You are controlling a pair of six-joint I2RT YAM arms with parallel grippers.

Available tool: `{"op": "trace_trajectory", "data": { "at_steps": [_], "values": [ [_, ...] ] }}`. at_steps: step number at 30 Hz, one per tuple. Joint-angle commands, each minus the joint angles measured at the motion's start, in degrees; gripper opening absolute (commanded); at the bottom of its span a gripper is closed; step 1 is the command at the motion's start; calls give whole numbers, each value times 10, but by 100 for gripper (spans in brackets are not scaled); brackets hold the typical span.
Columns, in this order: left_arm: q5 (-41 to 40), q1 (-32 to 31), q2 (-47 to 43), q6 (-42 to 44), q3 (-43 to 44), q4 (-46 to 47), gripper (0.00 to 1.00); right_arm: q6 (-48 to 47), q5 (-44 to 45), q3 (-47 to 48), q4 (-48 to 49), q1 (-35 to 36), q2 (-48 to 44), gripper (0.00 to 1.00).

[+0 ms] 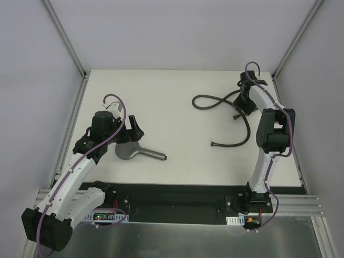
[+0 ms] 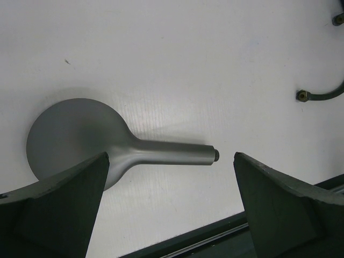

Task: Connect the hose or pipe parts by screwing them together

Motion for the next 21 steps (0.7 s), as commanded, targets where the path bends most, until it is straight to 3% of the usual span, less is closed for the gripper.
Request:
{"op": "trace_trajectory", "data": {
  "at_steps": [1,21],
  "values": [
    [2,0,-3,-3,22,5,99,45,-7,19,-22,-3,8,55],
    [11,0,4,1,22,6,99,75,-13,-23,28,-7,38,50]
  ]
}}
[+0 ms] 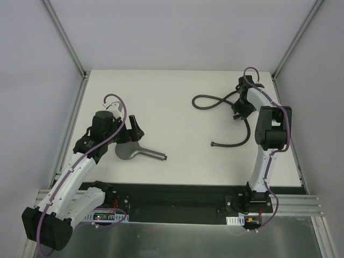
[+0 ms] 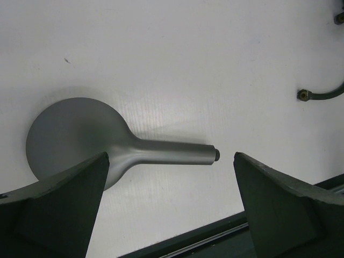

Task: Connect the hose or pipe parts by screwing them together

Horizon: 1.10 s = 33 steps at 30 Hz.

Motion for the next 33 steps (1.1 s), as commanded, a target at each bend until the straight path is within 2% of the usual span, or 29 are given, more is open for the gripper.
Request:
{"op": "trace_trajectory", "data": {
  "at_steps": [1,2,4,6,10,12,15,18,25,29,32,33],
  "values": [
    [10,0,2,1,22,6,99,27,-4,-10,9,-4,-4,49],
    [10,0,3,1,22,6,99,28,-2,-11,10,-5,-5,48],
    [10,0,4,1,22,6,99,28,-5,-11,10,-4,-5,38],
    [10,1,2,1,22,6,99,27,-10,-12,10,-5,-7,24],
    [9,0,-3,5,22,6,99,19,-36,-29,29,0,-33,12],
    [11,0,-3,6,21,6,99,12,-83,-56,48,8,-62,7],
    [16,0,0,7,22,4,99,19,-163,-120,97,56,-108,6],
    [26,0,1,6,23,5,99,76,-207,-208,152,126,-165,6],
    [21,0,-2,0,20,5,99,264,-212,-358,336,297,-228,7],
    [22,0,0,0,21,5,99,339,-174,-392,393,375,-230,9],
    [17,0,-2,0,20,5,99,365,-147,-404,446,415,-230,17],
    [15,0,-2,0,20,5,99,362,-150,-401,450,424,-228,28]
  ]
}}
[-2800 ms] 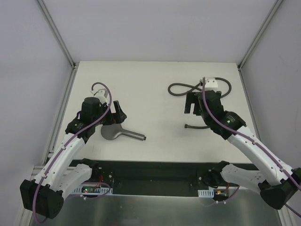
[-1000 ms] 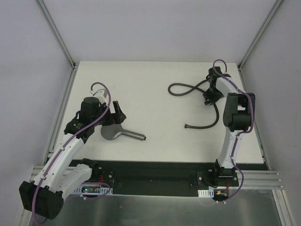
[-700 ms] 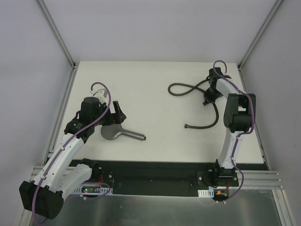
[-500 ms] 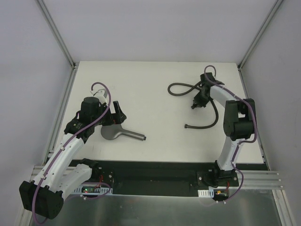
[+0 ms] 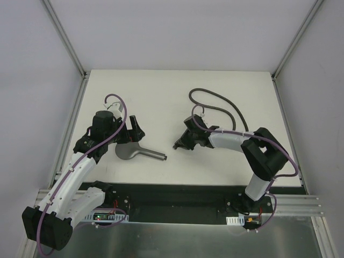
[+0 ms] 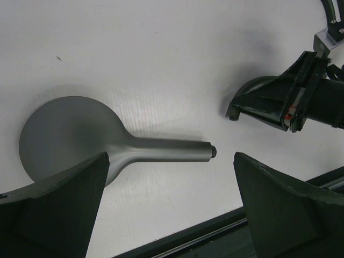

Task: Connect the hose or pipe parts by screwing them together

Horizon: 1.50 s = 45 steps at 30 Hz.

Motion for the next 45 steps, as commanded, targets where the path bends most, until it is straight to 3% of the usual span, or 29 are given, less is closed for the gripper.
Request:
{"op": "trace_trajectory", "data": {
  "at_steps": [1,3,5,7,10,12,13,16,20,23,27,36,41,45],
  "values": [
    [0,0,-6,1,20,5,99,66,28,3,93,28,-16,34],
    [-1,1,-6,1,21,5,99,23,-6,5,102,22,-18,51],
    [-2,1,-7,0,20,6,99,-34,-63,7,124,13,-28,59],
    [-5,0,-7,0,19,5,99,-152,-111,17,123,-6,-37,67],
    [-1,0,-5,-1,21,6,99,-320,-182,36,92,-30,-55,68],
    [2,0,-2,-2,22,5,99,-437,-171,53,54,-32,-64,68],
    [3,0,-2,-2,22,6,99,-543,-158,67,16,-32,-64,68],
    [-1,0,-7,-3,21,5,99,-709,-138,69,14,-32,-58,68],
    [-22,0,-16,-4,18,5,99,-798,-151,88,26,-31,-23,67],
    [-25,0,-19,-14,20,2,99,-825,-162,94,36,-31,5,66],
    [-23,1,-19,-24,22,0,98,-824,-191,86,94,-30,30,56],
    [-8,1,-11,-29,23,0,97,-814,-212,43,183,-15,57,53],
    [4,2,3,-47,22,0,94,-835,-186,21,196,-3,73,49],
    [38,1,28,-74,17,0,91,-842,-146,-6,247,11,68,37]
  ]
}}
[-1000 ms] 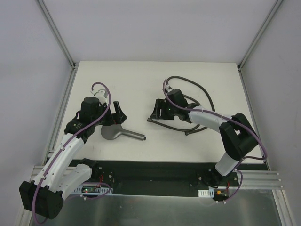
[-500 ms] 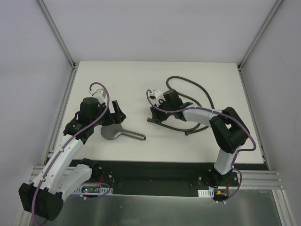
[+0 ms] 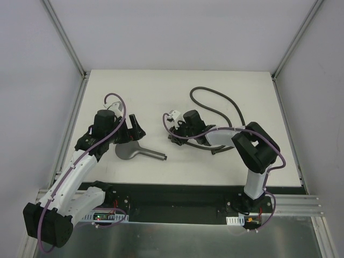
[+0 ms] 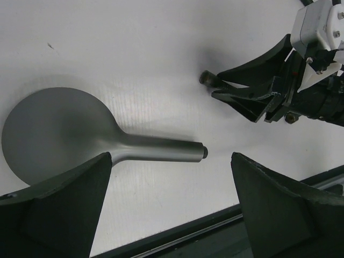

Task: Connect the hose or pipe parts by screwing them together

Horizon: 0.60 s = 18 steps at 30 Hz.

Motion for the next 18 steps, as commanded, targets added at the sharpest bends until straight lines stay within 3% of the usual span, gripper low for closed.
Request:
{"op": "trace_trajectory", "data": {
  "at_steps": [1,5,7,18],
  "values": [
    [48,1,20,-37,11,1,91,-22,34,-37,78,15,-7,33],
    [79,2,27,-55,4,2,90,-24,51,-92,164,23,-46,9],
    [103,2,35,-63,7,5,90,-18,49,-126,209,28,-81,2],
    [246,2,124,-114,-3,125,89,52,7,-221,329,78,-219,1]
  ]
}}
